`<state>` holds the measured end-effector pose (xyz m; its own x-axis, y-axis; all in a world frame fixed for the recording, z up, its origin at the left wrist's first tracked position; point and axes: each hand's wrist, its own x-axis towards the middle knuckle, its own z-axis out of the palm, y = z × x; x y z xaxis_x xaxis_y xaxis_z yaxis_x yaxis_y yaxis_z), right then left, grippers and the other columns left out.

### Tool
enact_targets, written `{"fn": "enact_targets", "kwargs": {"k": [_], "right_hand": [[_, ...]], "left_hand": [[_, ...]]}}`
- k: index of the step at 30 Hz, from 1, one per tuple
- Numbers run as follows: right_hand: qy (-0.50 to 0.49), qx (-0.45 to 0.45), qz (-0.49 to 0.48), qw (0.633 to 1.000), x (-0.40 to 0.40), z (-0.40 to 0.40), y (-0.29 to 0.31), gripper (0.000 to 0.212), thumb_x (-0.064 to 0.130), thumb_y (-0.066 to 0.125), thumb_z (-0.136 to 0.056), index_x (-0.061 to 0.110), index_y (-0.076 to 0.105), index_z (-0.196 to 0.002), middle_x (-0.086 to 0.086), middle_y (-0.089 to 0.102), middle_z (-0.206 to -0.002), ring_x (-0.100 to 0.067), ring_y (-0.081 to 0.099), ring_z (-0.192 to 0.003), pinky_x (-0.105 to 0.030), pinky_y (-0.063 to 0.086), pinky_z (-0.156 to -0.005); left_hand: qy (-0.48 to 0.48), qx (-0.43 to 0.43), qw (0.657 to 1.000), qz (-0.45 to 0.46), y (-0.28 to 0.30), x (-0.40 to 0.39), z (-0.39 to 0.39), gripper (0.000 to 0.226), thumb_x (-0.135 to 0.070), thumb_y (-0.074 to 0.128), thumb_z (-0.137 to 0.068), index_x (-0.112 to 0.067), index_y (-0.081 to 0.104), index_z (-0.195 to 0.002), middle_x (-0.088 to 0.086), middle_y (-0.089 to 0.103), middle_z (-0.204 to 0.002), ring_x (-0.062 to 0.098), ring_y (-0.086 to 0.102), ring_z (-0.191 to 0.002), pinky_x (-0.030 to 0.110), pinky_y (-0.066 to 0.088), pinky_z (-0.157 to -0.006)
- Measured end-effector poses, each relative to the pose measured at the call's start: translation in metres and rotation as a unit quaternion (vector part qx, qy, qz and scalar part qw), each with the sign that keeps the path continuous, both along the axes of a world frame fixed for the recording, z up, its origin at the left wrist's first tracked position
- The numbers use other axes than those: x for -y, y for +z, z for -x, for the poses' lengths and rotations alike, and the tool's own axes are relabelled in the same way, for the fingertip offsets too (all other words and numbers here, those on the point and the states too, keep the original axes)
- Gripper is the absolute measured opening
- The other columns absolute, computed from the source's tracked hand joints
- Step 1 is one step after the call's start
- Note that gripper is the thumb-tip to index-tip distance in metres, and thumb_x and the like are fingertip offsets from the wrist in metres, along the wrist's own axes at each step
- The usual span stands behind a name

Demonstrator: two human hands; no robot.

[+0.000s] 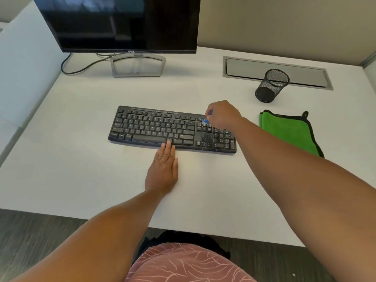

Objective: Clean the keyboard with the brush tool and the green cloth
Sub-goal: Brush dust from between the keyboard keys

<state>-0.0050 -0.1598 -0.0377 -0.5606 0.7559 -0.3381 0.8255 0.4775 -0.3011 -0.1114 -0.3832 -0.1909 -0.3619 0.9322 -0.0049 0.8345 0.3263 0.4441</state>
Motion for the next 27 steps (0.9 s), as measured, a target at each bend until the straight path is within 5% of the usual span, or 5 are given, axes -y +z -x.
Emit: {"fn": "enact_targets", "kwargs": {"k": [4, 7, 15, 21, 27], "right_hand": [[0.083, 0.098, 0.1, 0.987, 0.011, -0.01, -0.009, 0.02, 0.014, 0.052, -0.094, 0.007, 0.069, -0.1, -0.009, 0.071, -0.095, -0.018, 0.063, -0.084, -0.029, 0.05, -0.074], [0.044, 0.042, 0.193, 0.979, 0.013, -0.017, -0.002, 0.008, 0.017, 0.06, -0.091, 0.019, 0.067, -0.088, 0.0, 0.069, -0.074, -0.012, 0.062, -0.072, -0.025, 0.044, -0.063], [-0.012, -0.017, 0.028, 0.999, 0.013, -0.007, -0.017, 0.013, 0.011, 0.054, -0.092, 0.02, 0.063, -0.094, 0.001, 0.056, -0.104, -0.021, 0.059, -0.095, -0.039, 0.053, -0.084], [0.063, 0.021, 0.191, 0.979, 0.008, -0.013, -0.005, 0.008, 0.018, 0.063, -0.091, 0.016, 0.07, -0.094, 0.0, 0.068, -0.074, -0.01, 0.061, -0.068, -0.026, 0.044, -0.065], [0.021, -0.045, 0.078, 0.996, -0.009, -0.015, -0.011, 0.012, 0.01, 0.058, -0.091, 0.017, 0.067, -0.093, 0.003, 0.06, -0.097, -0.012, 0.058, -0.08, -0.026, 0.048, -0.066]], "left_hand": [[0.0, 0.001, 1.0, 0.004, 0.001, 0.0, -0.001, 0.057, -0.035, 0.018, -0.108, -0.01, 0.024, -0.159, 0.002, 0.007, -0.169, 0.015, -0.002, -0.155, 0.027, -0.001, -0.125], [-0.006, 0.0, 1.0, 0.008, 0.001, -0.001, -0.001, 0.055, -0.031, 0.02, -0.109, -0.009, 0.021, -0.159, 0.005, 0.006, -0.169, 0.017, -0.003, -0.156, 0.029, -0.001, -0.125], [-0.007, 0.0, 1.0, 0.008, 0.001, -0.001, -0.001, 0.054, -0.03, 0.022, -0.11, -0.009, 0.02, -0.16, 0.005, 0.005, -0.169, 0.018, -0.004, -0.156, 0.031, 0.001, -0.126], [0.001, -0.006, 1.0, 0.013, 0.001, -0.001, -0.002, 0.059, -0.036, 0.013, -0.107, -0.009, 0.021, -0.159, 0.004, 0.006, -0.168, 0.016, -0.003, -0.155, 0.029, 0.0, -0.125], [0.049, -0.023, 0.998, 0.014, 0.002, -0.003, -0.011, 0.069, -0.04, 0.004, -0.102, -0.005, 0.026, -0.157, 0.01, 0.013, -0.167, 0.019, 0.003, -0.155, 0.03, -0.001, -0.125]]}}
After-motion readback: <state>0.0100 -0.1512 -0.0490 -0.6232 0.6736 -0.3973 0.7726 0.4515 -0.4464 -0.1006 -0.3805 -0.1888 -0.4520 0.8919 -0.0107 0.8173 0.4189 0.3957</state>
